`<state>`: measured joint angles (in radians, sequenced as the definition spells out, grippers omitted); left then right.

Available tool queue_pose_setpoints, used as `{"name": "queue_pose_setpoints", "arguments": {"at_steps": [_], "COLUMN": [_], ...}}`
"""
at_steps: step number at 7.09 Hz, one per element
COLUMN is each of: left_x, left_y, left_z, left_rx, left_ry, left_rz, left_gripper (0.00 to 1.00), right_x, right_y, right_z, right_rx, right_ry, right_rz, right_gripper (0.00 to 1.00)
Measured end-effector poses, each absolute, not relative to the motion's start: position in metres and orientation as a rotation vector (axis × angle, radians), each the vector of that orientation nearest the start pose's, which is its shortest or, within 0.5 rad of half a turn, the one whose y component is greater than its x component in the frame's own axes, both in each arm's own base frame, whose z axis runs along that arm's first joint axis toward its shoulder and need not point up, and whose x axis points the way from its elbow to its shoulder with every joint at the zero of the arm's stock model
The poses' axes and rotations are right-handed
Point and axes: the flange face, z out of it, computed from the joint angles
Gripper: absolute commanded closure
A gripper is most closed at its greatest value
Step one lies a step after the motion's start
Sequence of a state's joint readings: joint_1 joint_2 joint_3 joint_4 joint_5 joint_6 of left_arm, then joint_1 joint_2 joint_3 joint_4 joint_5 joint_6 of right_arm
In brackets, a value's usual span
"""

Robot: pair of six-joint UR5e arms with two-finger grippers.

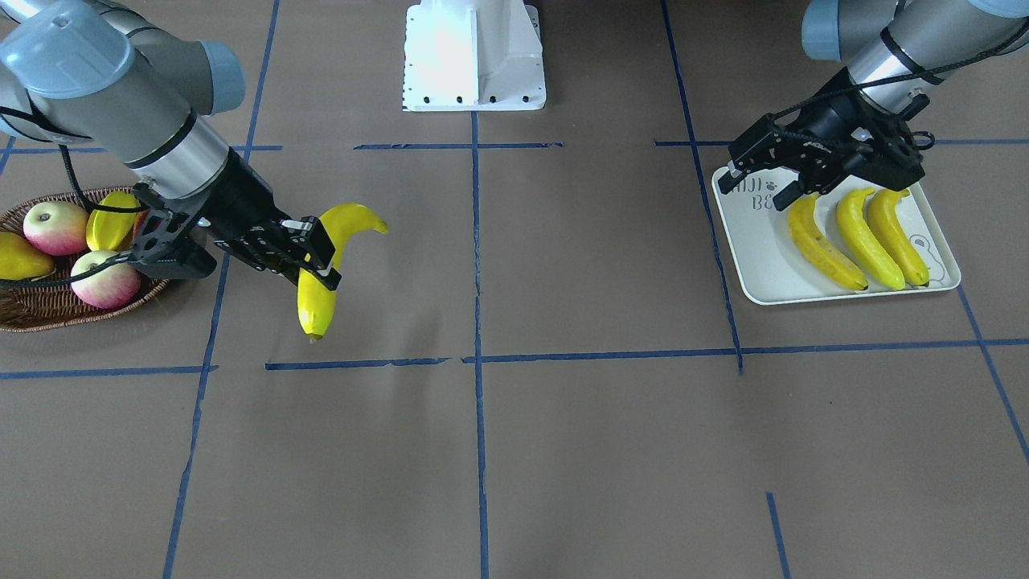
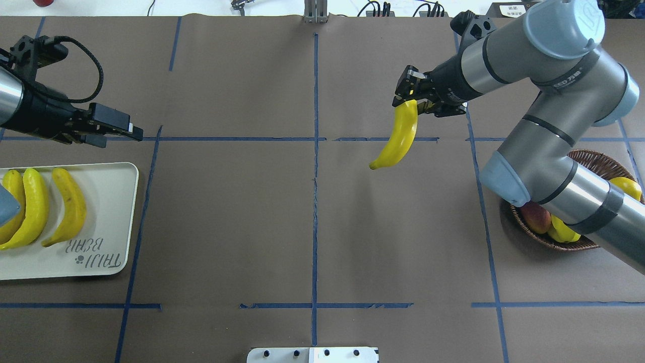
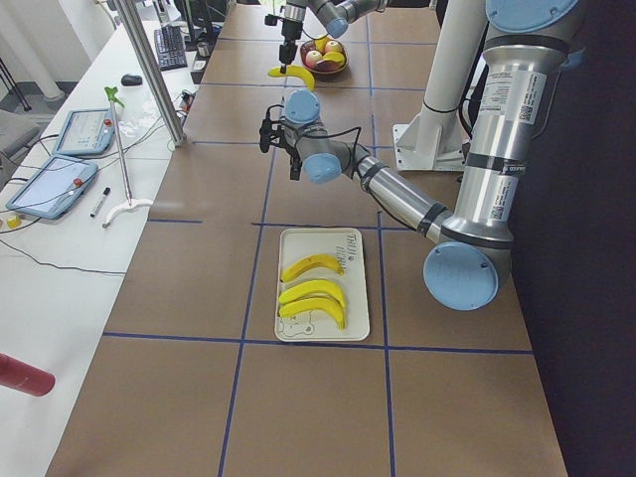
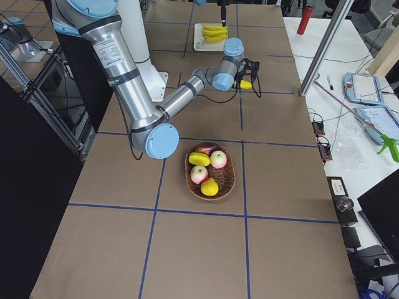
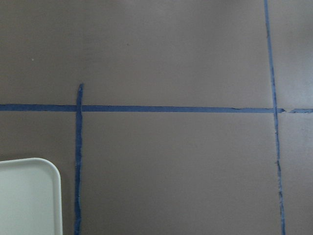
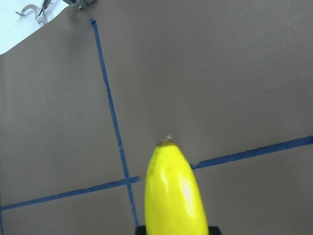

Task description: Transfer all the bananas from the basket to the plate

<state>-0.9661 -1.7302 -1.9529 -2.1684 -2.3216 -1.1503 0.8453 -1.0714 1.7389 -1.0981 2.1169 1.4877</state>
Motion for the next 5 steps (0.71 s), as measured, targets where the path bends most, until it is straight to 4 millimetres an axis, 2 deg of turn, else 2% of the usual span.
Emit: {"name": "queue_pose_setpoints", "arguments": {"at_steps": [2, 5], "left_x": [0.261, 0.304], "left_y": [-0.444, -0.446], "left_z": [0.302, 0.262], "left_rx": [0.237, 0.357], "left_ry": [1.375, 1.530], "left_rz": [0.036, 0.191], "left_gripper": [0.00, 0.00], "right_x": [-0.378, -0.422], "right_y": [-0.514, -0.494], "right_z": [0.221, 0.192], "right_rx": [0.051, 0.016], "right_ry": [-1.289, -1.391], "right_rz": [0.363, 0.348], "right_gripper": [0.98, 0.96]}}
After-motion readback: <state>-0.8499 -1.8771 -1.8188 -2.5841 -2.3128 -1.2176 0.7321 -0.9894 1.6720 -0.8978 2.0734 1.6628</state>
